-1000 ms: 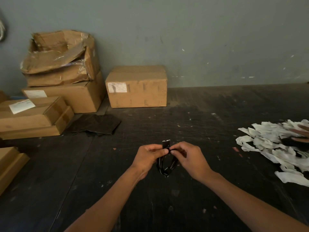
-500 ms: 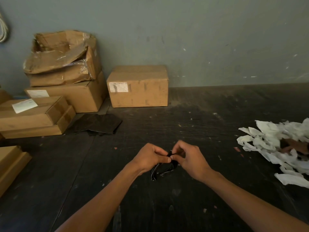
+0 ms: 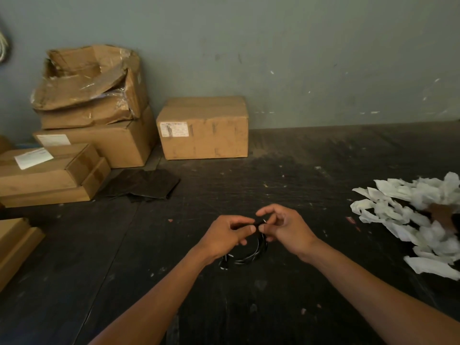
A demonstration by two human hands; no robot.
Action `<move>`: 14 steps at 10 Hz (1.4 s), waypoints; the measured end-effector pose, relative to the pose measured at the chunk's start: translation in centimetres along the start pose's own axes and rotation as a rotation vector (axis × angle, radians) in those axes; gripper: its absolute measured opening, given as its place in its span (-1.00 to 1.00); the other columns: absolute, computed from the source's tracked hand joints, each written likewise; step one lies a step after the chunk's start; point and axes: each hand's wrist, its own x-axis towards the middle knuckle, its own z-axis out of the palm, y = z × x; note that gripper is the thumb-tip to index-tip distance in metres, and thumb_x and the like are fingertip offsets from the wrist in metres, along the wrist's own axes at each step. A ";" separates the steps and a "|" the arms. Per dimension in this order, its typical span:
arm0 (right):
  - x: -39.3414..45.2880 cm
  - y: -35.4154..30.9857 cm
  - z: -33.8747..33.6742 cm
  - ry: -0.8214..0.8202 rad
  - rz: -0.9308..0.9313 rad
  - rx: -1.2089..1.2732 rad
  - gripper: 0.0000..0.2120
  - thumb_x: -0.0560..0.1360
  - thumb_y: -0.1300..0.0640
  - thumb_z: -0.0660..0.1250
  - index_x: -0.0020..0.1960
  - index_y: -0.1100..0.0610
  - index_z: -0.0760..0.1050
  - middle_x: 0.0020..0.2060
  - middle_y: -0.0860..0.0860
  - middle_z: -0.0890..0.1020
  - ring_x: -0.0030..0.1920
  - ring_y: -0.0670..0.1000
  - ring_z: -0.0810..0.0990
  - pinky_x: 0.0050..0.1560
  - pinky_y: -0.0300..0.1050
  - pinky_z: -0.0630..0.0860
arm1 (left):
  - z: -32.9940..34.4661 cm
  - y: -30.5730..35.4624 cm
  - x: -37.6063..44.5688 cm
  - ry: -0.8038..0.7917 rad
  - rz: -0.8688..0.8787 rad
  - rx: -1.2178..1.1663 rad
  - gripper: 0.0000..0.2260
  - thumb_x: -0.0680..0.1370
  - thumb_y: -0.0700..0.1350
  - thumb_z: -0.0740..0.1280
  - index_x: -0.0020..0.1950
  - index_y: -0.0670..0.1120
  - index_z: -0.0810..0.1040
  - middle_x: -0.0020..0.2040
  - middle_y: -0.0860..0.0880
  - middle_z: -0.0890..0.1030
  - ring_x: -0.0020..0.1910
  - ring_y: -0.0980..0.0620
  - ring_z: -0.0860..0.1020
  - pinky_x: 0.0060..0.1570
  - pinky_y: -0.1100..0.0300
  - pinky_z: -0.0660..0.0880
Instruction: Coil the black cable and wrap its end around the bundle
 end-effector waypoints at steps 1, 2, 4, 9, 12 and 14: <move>0.6 0.2 -0.7 0.028 0.100 0.174 -0.78 0.49 0.34 0.37 0.03 0.07 0.64 -0.17 0.10 0.63 -0.11 0.02 0.65 -0.08 -0.08 0.65 | -0.5 -0.6 -0.1 0.052 0.017 -0.036 -0.71 0.56 -0.03 0.36 0.29 0.04 0.54 0.05 0.03 0.66 -0.08 0.09 0.64 0.03 0.17 0.57; 0.9 0.6 -1.4 0.073 0.195 0.300 -0.77 0.52 0.37 0.32 0.02 0.11 0.66 -0.10 0.13 0.62 -0.08 0.02 0.63 -0.13 -0.14 0.62 | -0.9 -1.7 -0.3 0.070 -0.034 -0.116 -0.69 0.58 -0.08 0.34 0.33 0.08 0.49 0.04 0.01 0.66 0.02 0.08 0.63 0.13 0.10 0.56; 1.5 3.0 -0.5 0.082 0.320 0.374 -0.74 0.56 0.35 0.26 0.08 0.08 0.64 0.05 0.14 0.64 0.01 0.06 0.65 -0.12 -0.14 0.61 | 0.3 -3.5 0.6 0.133 -0.184 -0.548 -0.75 0.63 -0.19 0.23 0.27 -0.01 0.57 -0.10 -0.07 0.62 -0.03 -0.01 0.64 0.08 0.02 0.59; 6.5 11.1 3.4 0.095 0.629 0.029 -0.79 0.57 0.28 0.26 0.05 0.02 0.57 0.29 0.09 0.48 -0.05 0.01 0.66 -0.07 -0.12 0.67 | 2.9 -9.7 9.0 0.246 -0.530 -0.102 -0.73 0.58 -0.23 0.20 0.24 -0.02 0.51 0.22 -0.09 0.53 0.14 -0.02 0.51 0.10 0.12 0.48; 7.4 11.8 3.2 -0.150 0.531 -0.297 -0.66 0.58 0.22 0.24 0.34 0.05 0.48 -0.01 -0.02 0.50 -0.06 -0.08 0.57 0.21 -0.12 0.52 | 1.8 -9.8 10.1 0.080 -0.533 0.102 -0.61 0.61 -0.27 0.11 0.39 -0.08 0.50 0.41 -0.09 0.47 0.40 -0.07 0.41 0.34 0.13 0.33; 8.0 10.5 2.9 -0.202 0.483 -0.497 -0.54 0.57 0.14 0.27 0.46 0.03 0.32 0.34 0.10 0.49 0.30 0.13 0.51 0.32 0.06 0.46 | 1.0 -9.9 10.1 0.057 -0.532 0.174 -0.54 0.62 -0.19 0.15 0.54 -0.07 0.29 0.51 -0.14 0.34 0.41 -0.11 0.38 0.31 0.12 0.35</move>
